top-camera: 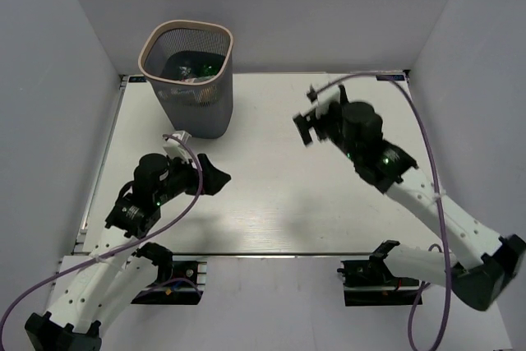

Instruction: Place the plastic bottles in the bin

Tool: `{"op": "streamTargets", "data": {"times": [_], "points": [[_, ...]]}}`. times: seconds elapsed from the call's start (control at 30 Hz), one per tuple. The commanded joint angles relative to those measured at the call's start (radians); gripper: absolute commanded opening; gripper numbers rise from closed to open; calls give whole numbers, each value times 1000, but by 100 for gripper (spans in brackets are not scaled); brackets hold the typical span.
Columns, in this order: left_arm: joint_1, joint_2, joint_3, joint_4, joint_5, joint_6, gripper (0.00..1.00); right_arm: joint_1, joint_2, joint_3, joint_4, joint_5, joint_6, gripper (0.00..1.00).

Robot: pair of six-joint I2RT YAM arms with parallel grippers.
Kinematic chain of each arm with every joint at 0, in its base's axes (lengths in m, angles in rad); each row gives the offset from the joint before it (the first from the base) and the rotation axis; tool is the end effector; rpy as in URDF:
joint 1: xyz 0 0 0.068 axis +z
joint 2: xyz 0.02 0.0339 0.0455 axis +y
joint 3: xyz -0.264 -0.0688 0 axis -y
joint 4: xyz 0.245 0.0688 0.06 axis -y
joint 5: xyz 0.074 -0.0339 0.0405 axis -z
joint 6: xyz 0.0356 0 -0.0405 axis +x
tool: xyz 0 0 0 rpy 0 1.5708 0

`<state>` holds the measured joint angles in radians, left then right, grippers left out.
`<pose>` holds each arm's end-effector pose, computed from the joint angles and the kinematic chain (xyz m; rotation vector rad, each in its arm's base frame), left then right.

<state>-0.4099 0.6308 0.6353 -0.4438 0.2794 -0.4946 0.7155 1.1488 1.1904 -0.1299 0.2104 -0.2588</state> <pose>0.1332 -0.0686 0.2843 0.0979 2.0955 -0.8441 0.2030 0.1666 0.4149 -0.6323 1.5348 0.1724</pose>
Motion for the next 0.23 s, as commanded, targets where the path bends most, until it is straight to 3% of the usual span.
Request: {"op": "streamTargets", "data": {"times": [0.0, 0.2], "points": [[-6, 27, 76, 54, 29, 13, 100, 1, -104, -193, -155, 110, 19, 90], [-6, 60, 125, 36, 11, 25, 100, -5, -322, -360, -157, 86, 70, 90]]}}
